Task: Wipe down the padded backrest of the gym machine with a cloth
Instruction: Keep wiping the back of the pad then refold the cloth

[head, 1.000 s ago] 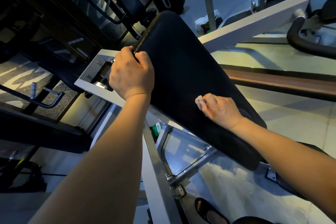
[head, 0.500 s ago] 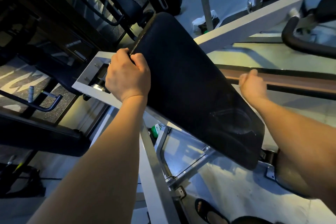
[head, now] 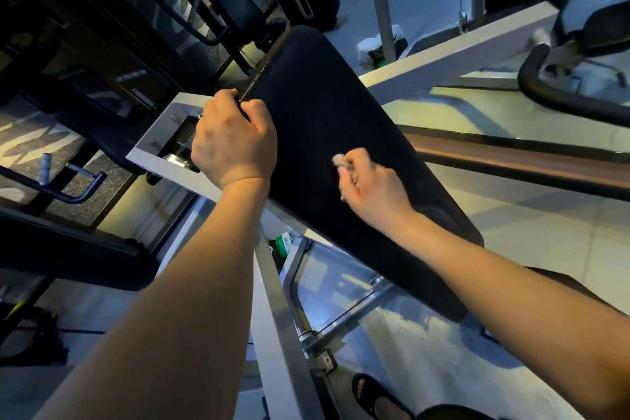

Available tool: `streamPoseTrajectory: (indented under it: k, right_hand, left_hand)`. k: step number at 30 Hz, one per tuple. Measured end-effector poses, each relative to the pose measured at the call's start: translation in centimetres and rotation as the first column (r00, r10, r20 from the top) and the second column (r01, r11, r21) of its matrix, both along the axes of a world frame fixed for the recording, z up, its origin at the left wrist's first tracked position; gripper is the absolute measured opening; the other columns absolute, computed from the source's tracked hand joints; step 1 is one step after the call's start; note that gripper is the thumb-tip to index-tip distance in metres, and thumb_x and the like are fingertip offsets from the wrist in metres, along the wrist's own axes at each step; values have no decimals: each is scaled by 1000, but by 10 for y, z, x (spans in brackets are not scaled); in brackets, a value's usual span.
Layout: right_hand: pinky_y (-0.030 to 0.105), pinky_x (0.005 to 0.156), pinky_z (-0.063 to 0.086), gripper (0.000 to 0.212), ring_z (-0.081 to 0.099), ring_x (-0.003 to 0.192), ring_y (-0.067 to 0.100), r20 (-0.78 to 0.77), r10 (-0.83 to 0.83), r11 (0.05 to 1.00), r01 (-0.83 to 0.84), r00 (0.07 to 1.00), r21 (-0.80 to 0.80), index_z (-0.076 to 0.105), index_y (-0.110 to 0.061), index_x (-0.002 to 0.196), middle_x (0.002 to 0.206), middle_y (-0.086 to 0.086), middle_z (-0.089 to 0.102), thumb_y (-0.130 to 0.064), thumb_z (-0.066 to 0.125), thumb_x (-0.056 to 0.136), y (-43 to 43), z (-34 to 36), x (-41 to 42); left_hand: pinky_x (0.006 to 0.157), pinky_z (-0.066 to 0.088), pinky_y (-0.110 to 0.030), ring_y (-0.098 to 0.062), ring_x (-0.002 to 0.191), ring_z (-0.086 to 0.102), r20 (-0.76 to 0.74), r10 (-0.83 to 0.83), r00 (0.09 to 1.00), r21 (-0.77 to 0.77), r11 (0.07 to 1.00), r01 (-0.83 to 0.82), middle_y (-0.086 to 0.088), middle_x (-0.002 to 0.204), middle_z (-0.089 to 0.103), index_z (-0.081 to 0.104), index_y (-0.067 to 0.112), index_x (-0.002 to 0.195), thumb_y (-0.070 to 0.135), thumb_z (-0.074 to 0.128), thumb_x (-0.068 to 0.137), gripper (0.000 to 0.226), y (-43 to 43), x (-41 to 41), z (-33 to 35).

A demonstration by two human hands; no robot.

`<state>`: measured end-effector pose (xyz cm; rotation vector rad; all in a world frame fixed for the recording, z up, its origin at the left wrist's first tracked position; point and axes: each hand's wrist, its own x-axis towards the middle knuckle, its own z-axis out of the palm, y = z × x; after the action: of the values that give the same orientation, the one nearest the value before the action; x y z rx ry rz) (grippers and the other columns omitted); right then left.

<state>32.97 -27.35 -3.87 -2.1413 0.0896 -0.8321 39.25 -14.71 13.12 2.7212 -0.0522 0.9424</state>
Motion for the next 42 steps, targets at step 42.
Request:
streamPoseTrajectory:
  k: [42]
  right_hand:
    - [39, 64, 38, 18, 61, 90, 37, -335, -169, 962, 229, 927, 148, 43, -14, 115, 110, 11, 63, -26, 32, 110, -52, -9, 29]
  left_hand:
    - [74, 31, -34, -27, 102, 61, 14, 6, 1000, 53, 999, -7, -3, 114, 67, 62, 21, 122, 39, 37, 97, 40, 1, -1, 0]
